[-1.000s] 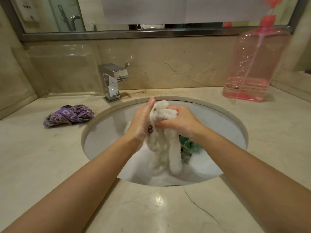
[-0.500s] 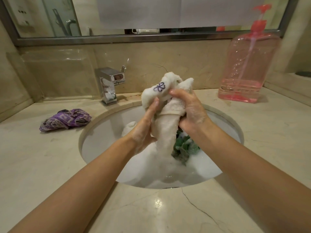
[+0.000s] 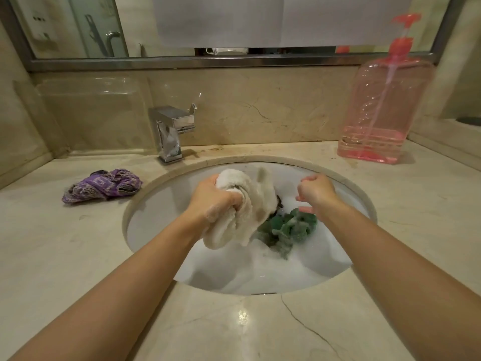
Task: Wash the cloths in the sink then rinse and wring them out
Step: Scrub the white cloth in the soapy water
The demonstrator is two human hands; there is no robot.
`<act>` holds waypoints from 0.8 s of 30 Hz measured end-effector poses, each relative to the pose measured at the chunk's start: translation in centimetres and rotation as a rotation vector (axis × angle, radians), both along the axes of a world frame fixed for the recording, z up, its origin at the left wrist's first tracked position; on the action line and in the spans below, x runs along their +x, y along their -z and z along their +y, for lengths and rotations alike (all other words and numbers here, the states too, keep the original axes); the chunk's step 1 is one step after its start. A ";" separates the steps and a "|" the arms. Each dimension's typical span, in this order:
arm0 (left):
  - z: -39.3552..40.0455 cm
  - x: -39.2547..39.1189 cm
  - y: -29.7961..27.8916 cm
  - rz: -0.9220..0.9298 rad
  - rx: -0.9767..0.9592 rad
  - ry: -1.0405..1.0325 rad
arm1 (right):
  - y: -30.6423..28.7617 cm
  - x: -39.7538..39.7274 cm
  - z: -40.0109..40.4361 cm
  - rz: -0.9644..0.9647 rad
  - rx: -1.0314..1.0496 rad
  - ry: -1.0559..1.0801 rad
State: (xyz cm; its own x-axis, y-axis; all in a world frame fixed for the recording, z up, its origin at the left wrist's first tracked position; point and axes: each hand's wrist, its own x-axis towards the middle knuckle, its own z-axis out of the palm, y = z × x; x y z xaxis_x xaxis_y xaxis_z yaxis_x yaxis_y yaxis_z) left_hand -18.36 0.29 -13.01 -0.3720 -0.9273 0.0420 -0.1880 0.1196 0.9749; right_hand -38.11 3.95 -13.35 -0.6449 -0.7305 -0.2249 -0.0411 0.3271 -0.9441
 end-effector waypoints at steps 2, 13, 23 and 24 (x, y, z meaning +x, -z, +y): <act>0.0 -0.2 0.1 0.076 0.001 -0.036 | -0.5 0.9 0.4 0.052 -0.084 -0.109; 1.4 -0.7 -1.0 0.557 -0.106 0.218 | 0.1 5.7 0.3 -0.531 -0.038 -0.599; 0.0 -0.1 -0.3 0.099 -0.365 0.025 | -0.7 5.9 1.0 -0.870 -0.275 -0.655; 0.0 0.0 -0.2 0.106 -0.407 0.089 | -0.8 5.9 1.0 -0.849 -0.265 -0.651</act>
